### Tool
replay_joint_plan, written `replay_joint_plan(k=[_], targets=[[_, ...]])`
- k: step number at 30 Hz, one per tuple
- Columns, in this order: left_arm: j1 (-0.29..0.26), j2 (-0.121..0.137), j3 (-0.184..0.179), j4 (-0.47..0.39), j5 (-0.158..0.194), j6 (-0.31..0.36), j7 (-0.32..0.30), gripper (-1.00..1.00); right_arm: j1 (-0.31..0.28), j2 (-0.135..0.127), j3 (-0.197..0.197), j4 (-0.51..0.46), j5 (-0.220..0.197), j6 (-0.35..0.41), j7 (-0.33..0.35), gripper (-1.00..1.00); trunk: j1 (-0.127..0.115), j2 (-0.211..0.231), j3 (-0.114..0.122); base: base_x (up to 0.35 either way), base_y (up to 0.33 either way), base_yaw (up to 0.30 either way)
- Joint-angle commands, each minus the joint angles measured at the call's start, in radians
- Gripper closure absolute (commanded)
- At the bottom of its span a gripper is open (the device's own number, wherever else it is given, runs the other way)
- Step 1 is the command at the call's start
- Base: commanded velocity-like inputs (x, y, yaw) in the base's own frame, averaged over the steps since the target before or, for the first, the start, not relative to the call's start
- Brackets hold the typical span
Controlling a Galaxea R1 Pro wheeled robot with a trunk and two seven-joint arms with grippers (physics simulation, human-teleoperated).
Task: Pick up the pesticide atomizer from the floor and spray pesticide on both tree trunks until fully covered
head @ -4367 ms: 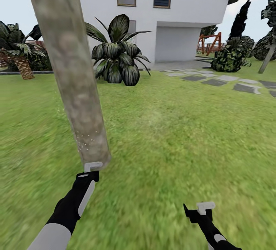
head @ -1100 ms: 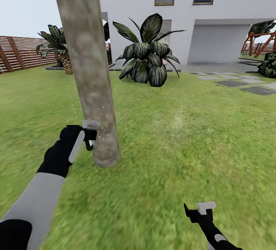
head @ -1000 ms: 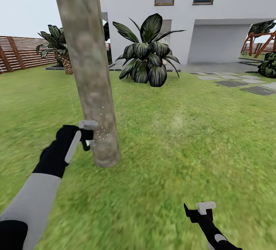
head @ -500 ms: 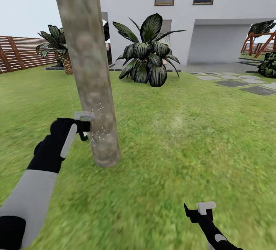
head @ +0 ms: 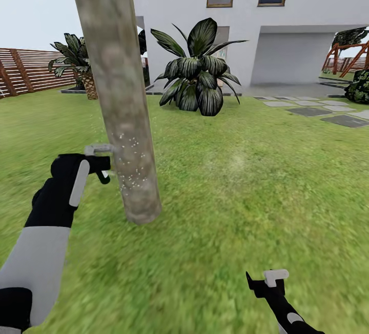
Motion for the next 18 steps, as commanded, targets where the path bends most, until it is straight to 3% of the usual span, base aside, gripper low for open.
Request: replay_joint_plan(k=[1,3,7,9,11,14,16,18], targets=[[0.003,0.002,0.002,0.003,0.005,0.0,-0.001,1.0,0.0,-0.001,0.0,0.0,0.0,0.0,0.0,-1.0,0.0,0.0,0.0,0.0,0.0,0.0],[0.009,-0.012,-0.002,-0.002,0.007,0.0,-0.002,1.0,0.0,0.0,0.0,0.001,0.0,0.0,0.0,-1.0,0.0,0.0,0.0,0.0,0.0,0.0],[0.006,-0.099,-0.018,-0.005,0.006,0.0,-0.003,1.0,0.0,0.0,0.0,0.001,0.0,0.0,0.0,-1.0,0.0,0.0,0.0,0.0,0.0,0.0],[0.003,-0.12,-0.019,-0.005,0.004,0.0,-0.003,1.0,0.0,0.0,0.001,0.001,0.0,0.0,0.0,-1.0,0.0,0.0,0.0,0.0,0.0,0.0],[0.004,-0.115,-0.015,-0.005,0.001,0.0,-0.002,1.0,0.0,0.0,0.001,0.001,0.0,0.0,0.0,-1.0,0.0,0.0,0.0,0.0,0.0,0.0],[0.014,-0.058,0.009,-0.003,0.003,0.0,-0.002,1.0,0.0,0.0,0.001,0.001,0.0,0.0,0.0,-1.0,0.0,0.0,0.0,0.0,0.0,0.0],[0.039,-0.034,0.005,-0.001,0.0,-0.003,-0.001,1.0,0.0,0.0,0.001,0.001,0.0,0.0,0.0,-1.0,0.0,0.0,0.0,0.0,0.0,0.0],[0.088,-0.038,0.004,0.006,-0.001,-0.011,-0.002,1.0,0.0,0.0,0.001,0.001,0.0,0.0,0.0,-1.0,0.0,0.0,0.0,0.0,0.0,0.0]])
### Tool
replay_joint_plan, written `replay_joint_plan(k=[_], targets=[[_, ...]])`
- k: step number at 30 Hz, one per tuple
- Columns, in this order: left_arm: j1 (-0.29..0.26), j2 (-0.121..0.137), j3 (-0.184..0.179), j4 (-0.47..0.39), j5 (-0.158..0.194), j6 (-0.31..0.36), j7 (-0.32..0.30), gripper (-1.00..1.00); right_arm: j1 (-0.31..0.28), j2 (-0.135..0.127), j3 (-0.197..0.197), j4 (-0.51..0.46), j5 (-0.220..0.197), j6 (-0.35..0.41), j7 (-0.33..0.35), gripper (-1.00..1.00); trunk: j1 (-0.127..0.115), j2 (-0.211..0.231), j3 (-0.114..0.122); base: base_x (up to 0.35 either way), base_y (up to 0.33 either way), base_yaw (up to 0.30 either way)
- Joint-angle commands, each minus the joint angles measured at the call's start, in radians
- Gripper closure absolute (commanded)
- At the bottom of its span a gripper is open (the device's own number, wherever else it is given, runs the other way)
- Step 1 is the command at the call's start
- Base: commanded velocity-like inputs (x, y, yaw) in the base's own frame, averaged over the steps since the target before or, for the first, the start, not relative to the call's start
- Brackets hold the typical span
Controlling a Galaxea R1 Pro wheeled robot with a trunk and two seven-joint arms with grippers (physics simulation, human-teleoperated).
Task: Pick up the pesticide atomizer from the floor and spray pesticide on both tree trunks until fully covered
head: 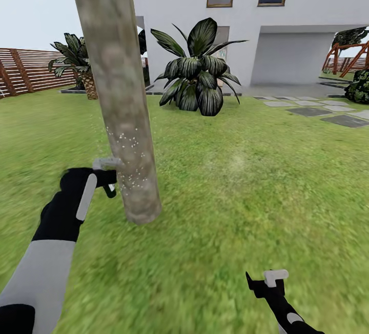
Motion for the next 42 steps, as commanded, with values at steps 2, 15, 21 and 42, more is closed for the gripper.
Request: replay_joint_plan(k=[2,15,21,42], targets=[[0.028,-0.002,0.0,0.005,0.0,-0.003,-0.003,1.0,0.0,0.0,0.0,0.0,0.0,-0.001,0.0,-1.0,0.0,0.0,0.0,0.0,0.0,0.0],[0.191,-0.001,0.001,0.285,-0.004,-0.328,0.004,1.0,0.0,0.001,0.0,0.0,0.0,-0.001,0.001,-1.0,0.0,0.0,0.0,0.0,-0.042,0.0],[0.22,-0.001,0.004,0.344,-0.007,-0.402,0.009,1.0,0.0,0.001,0.0,0.0,0.0,-0.001,0.002,-1.0,0.0,0.0,0.0,0.072,-0.265,0.0],[0.242,-0.002,0.0,0.452,-0.01,-0.523,0.037,1.0,0.0,0.005,0.0,0.001,0.0,0.0,0.0,-1.0,0.0,0.0,0.0,0.035,-0.274,0.164]])
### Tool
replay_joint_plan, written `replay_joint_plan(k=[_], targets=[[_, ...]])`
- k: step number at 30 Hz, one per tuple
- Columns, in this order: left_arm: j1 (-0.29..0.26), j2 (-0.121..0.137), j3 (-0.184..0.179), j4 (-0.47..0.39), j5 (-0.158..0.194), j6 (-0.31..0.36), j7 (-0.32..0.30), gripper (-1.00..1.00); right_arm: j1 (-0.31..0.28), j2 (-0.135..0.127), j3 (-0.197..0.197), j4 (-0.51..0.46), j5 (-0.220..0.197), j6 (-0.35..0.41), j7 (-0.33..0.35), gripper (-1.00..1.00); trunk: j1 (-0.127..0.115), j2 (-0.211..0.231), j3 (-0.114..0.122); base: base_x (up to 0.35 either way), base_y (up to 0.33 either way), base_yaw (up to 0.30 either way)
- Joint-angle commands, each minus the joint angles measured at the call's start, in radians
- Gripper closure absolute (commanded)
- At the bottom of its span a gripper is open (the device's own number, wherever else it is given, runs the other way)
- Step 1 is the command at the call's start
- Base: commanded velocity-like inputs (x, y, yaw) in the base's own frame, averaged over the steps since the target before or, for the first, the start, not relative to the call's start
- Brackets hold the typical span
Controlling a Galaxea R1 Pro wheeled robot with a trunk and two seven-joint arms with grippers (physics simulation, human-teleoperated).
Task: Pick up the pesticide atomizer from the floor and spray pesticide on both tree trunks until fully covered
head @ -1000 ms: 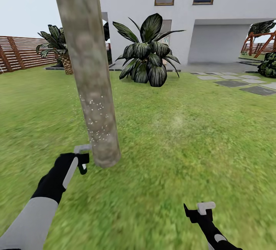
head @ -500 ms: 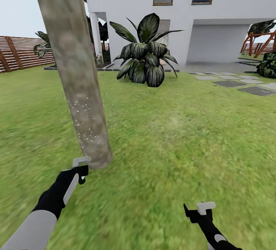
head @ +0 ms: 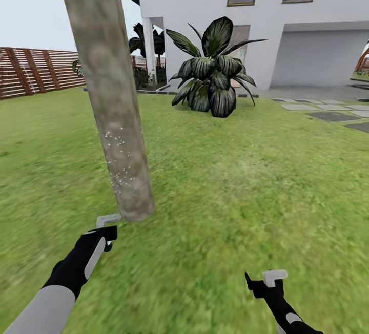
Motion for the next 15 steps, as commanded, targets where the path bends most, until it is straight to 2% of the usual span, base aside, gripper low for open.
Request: replay_joint_plan(k=[1,7,11,15], targets=[[0.0,0.0,0.0,0.0,-0.001,0.0,0.0,1.0,0.0,0.0,0.0,-0.001,0.0,0.0,0.0,-1.0,0.0,0.0,0.0,0.0,-0.276,0.276],[0.0,0.009,-0.002,0.001,-0.002,0.0,0.0,1.0,0.0,0.0,0.0,0.0,0.0,0.0,0.0,-1.0,0.0,0.0,0.0,0.0,-0.276,0.276],[0.0,0.002,-0.003,0.001,-0.005,0.0,-0.001,1.0,0.0,0.0,0.0,0.0,0.0,0.0,0.0,-1.0,0.0,0.0,0.0,0.0,-0.276,0.275],[0.001,0.001,-0.003,0.001,-0.004,0.0,-0.003,1.0,0.0,0.0,0.0,-0.001,0.0,0.0,0.0,-1.0,0.0,0.0,0.0,0.047,-0.276,0.112]])
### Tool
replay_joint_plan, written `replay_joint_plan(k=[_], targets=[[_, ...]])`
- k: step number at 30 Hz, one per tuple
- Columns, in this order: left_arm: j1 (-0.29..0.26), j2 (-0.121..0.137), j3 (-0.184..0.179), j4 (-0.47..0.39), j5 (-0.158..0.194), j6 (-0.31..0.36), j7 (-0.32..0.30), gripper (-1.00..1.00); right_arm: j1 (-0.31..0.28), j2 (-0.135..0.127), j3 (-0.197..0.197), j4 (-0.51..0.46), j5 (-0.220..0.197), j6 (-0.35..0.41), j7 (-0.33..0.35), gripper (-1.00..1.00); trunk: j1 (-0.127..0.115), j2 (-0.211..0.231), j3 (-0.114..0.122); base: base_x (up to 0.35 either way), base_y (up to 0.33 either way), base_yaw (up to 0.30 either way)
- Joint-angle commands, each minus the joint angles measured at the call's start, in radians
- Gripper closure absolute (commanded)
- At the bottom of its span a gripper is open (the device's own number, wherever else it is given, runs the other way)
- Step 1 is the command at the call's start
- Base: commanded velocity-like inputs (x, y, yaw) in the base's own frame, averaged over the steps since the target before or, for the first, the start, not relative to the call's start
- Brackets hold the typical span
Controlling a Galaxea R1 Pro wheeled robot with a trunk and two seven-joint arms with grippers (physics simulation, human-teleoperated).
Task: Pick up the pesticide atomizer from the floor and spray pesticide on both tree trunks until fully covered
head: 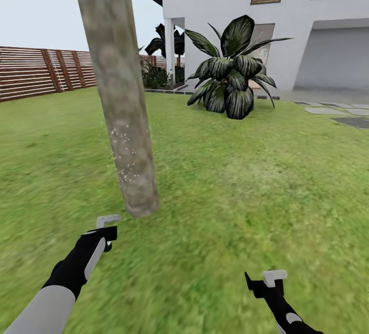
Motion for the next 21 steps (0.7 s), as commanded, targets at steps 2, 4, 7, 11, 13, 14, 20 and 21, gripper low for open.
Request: replay_joint_plan(k=[2,4,7,11,13,14,20,21], targets=[[0.001,-0.001,0.0,0.0,0.0,0.0,0.0,1.0,0.0,0.0,0.0,0.0,0.0,0.0,0.0,-1.0,0.0,0.0,0.0,0.088,-0.276,0.013],[0.001,-0.001,0.001,0.0,0.001,0.0,0.0,1.0,0.0,0.0,0.0,0.001,0.0,0.0,0.0,-1.0,0.0,0.0,0.0,0.092,-0.276,0.004],[0.001,-0.002,0.001,0.0,0.0,0.0,0.0,1.0,0.0,-0.001,0.0,0.001,0.0,0.0,0.0,-1.0,0.0,0.0,0.0,0.113,-0.276,0.001],[0.001,-0.002,0.003,0.0,0.001,0.0,0.001,1.0,0.0,-0.001,0.0,0.001,0.0,0.0,0.0,-1.0,0.0,0.0,0.0,0.147,-0.266,0.0],[0.001,-0.002,0.003,0.0,0.001,0.0,0.001,1.0,0.0,-0.001,0.0,0.001,0.0,0.0,0.0,-1.0,0.0,0.0,0.0,0.168,-0.253,0.0],[0.001,-0.002,0.003,0.0,0.001,0.0,0.001,1.0,0.0,-0.001,0.0,0.001,0.0,0.0,0.0,-1.0,0.0,0.0,0.0,0.17,-0.252,0.0],[0.001,-0.002,0.003,0.0,0.001,0.0,0.001,1.0,0.0,-0.001,0.0,0.001,0.0,0.0,0.0,-1.0,0.0,0.0,0.0,0.171,-0.251,0.0],[0.001,-0.002,0.003,0.0,0.001,0.0,0.001,1.0,0.0,-0.001,0.0,0.001,0.0,0.0,0.0,-1.0,0.0,0.0,0.0,0.171,-0.251,0.0]])
